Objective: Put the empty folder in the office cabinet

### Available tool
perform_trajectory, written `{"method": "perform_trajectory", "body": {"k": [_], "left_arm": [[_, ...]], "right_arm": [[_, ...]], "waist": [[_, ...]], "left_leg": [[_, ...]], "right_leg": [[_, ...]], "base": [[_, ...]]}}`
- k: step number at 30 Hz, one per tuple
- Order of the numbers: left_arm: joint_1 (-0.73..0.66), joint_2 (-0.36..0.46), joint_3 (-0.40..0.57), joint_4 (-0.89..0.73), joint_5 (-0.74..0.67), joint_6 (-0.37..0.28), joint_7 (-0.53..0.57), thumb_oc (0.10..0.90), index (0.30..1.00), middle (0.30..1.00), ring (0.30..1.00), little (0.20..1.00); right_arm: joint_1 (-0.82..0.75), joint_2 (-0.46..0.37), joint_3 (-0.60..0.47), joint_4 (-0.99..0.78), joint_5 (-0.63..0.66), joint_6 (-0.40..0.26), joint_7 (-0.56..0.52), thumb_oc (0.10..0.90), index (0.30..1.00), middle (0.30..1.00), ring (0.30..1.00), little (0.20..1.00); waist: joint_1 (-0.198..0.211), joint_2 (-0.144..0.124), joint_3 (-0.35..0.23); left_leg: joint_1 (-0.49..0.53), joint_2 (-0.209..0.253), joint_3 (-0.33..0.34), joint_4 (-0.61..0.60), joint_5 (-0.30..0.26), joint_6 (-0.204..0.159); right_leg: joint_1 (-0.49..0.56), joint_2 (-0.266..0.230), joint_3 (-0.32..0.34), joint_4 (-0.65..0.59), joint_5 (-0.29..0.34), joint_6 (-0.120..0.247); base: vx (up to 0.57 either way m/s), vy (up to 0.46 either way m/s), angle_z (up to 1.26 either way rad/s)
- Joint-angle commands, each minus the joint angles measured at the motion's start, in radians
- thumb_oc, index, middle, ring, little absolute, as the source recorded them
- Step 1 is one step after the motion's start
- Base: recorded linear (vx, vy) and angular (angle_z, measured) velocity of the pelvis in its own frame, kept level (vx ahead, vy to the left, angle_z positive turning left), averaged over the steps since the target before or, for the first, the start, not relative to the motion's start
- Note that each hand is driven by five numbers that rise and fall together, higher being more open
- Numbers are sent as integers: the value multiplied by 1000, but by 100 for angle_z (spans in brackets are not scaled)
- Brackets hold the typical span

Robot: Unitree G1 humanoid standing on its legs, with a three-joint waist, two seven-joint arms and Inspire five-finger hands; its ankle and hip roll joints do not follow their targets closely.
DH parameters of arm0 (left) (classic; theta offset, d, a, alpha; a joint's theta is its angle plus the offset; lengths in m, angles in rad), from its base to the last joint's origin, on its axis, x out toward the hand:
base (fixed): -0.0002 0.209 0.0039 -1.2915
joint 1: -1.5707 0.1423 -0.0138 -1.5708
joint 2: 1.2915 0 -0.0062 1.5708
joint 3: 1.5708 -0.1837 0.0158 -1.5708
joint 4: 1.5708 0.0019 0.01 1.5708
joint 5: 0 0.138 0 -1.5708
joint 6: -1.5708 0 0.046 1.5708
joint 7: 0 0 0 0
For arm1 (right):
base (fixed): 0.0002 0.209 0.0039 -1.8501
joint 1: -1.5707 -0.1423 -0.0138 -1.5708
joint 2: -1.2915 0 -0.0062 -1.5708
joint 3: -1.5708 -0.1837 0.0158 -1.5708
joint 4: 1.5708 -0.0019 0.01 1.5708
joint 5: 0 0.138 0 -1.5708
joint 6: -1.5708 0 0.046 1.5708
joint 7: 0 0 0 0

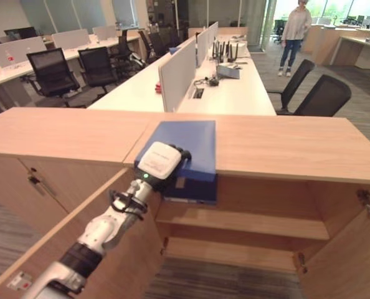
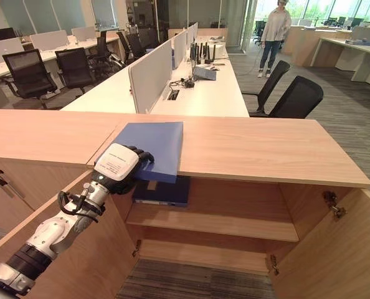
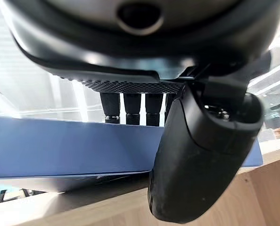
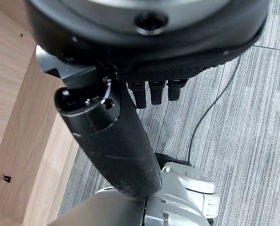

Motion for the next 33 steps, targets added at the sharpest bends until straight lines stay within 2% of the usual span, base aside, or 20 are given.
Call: {"method": "perform_trajectory", "body": {"k": [1, 6, 11, 14, 16, 17, 18, 19, 23, 26, 27, 28, 29, 30, 31, 33], "left_arm": [[-3, 2, 34, 164, -4, 59, -54, 400, 300, 300, 300, 300], [22, -17, 56, 167, -26, 63, -37, 400, 300, 300, 300, 300], [76, -32, 105, 78, -106, 31, -27, 400, 300, 300, 300, 300], [107, -33, 127, -71, -252, -47, -92, 400, 300, 300, 300, 300], [166, -47, 160, -194, -458, -94, -181, 400, 300, 300, 300, 300], [233, -54, 179, -303, -700, -124, -288, 400, 300, 300, 300, 300], [254, -47, 189, -341, -782, -125, -313, 400, 300, 300, 300, 300], [257, -46, 191, -344, -784, -123, -315, 400, 300, 300, 300, 300], [395, -69, 262, -461, -1130, -110, -369, 400, 300, 300, 300, 300], [434, -62, 283, -503, -1197, -105, -390, 400, 300, 300, 300, 300], [445, -65, 259, -526, -1357, -85, -440, 400, 300, 300, 300, 300], [443, -66, 240, -534, -1459, -65, -469, 400, 300, 300, 300, 300], [426, -56, 182, -554, -1715, -18, -527, 400, 300, 300, 300, 300], [404, -44, 148, -567, -1813, 7, -550, 400, 300, 300, 300, 300], [402, -43, 147, -566, -1814, 6, -551, 400, 300, 300, 300, 300], [341, -18, 65, -574, -1971, 40, -570, 400, 300, 300, 300, 300]], "right_arm": [[-49, -11, -15, 17, -1, -15, -14, 800, 900, 900, 900, 900], [-51, -11, -21, 17, 5, -17, -19, 800, 900, 900, 900, 900], [-40, -6, -32, 16, 4, -19, -22, 800, 900, 900, 900, 900], [-38, -8, -41, 16, 7, -19, -21, 800, 900, 900, 900, 900], [-29, -11, -50, 17, 5, -18, -13, 800, 900, 900, 900, 900], [-19, -21, -56, 17, -4, -18, 5, 800, 900, 900, 900, 900], [-16, -23, -58, 16, -6, -21, 14, 800, 900, 900, 900, 900], [-16, -23, -57, 17, -6, -21, 15, 800, 900, 900, 900, 900], [-16, -7, -62, 23, 0, -19, 45, 800, 900, 900, 900, 900], [-11, -4, -61, 23, 2, -21, 54, 800, 900, 900, 900, 900], [-12, -9, -55, 17, -4, -23, 62, 800, 900, 900, 900, 900], [-15, -11, -50, 16, -11, -22, 64, 800, 900, 900, 900, 900], [-28, -11, -39, 22, -36, -18, 67, 800, 900, 900, 900, 900], [-38, -8, -32, 29, -44, -17, 68, 800, 900, 900, 900, 900], [-39, -7, -33, 30, -44, -17, 68, 800, 900, 900, 900, 900], [-58, 2, -16, 52, -56, -14, 67, 800, 900, 900, 900, 900]], "waist": [[11, -48, 21], [14, -51, 22], [17, -55, 23], [18, -56, 27], [19, -55, 26], [18, -51, 32], [17, -49, 32], [17, -48, 31], [31, -45, 44], [35, -47, 48], [35, -44, 50], [34, -43, 50], [30, -38, 48], [28, -36, 47], [29, -36, 48], [24, -33, 46]], "left_leg": [[66, -2, -8, -1, -176, -7], [64, -2, -8, -1, -174, -7], [63, -2, -12, -1, -173, -7], [56, -4, -12, -1, -163, -6], [60, -3, -14, -1, -171, -6], [57, -4, -11, -1, -161, -5], [57, -4, -11, -1, -161, -4], [61, -3, -12, -1, -169, -4], [60, -4, -16, -1, -167, -3], [56, -4, -22, -1, -165, -3], [54, -4, -22, -1, -162, -3], [54, -4, -22, -1, -161, -3], [55, -4, -19, -1, -160, -3], [55, -4, -19, -1, -160, -3], [56, -4, -18, -1, -160, -3], [58, -4, -20, -1, -162, -2]], "right_leg": [[-33, -38, -9, 6, -41, 79], [-33, -38, -8, 6, -40, 79], [-35, -39, -11, 6, -38, 78], [-43, -41, -12, 6, -29, 77], [-39, -41, -12, 6, -35, 79], [-45, -44, -14, 6, -25, 79], [-45, -45, -13, 6, -23, 80], [-41, -44, -13, 6, -30, 81], [-39, -44, -14, 6, -28, 80], [-40, -44, -18, 6, -29, 79], [-41, -45, -20, 6, -28, 80], [-42, -45, -20, 6, -26, 81], [-41, -44, -20, 6, -24, 81], [-41, -44, -18, 6, -23, 82], [-41, -44, -18, 6, -23, 82], [-40, -44, -16, 6, -23, 82]], "base": [[36, 2, 1], [7, -1, 0], [2, -1, -1], [0, 0, 0], [20, 1, 0], [0, 0, 0], [0, 0, 0], [33, 9, 3], [0, 0, 0], [-5, 0, 2], [-17, 0, 12], [-19, 6, 13], [-8, 8, 10], [-5, 8, 4], [0, 0, 0], [0, 2, -11]]}}
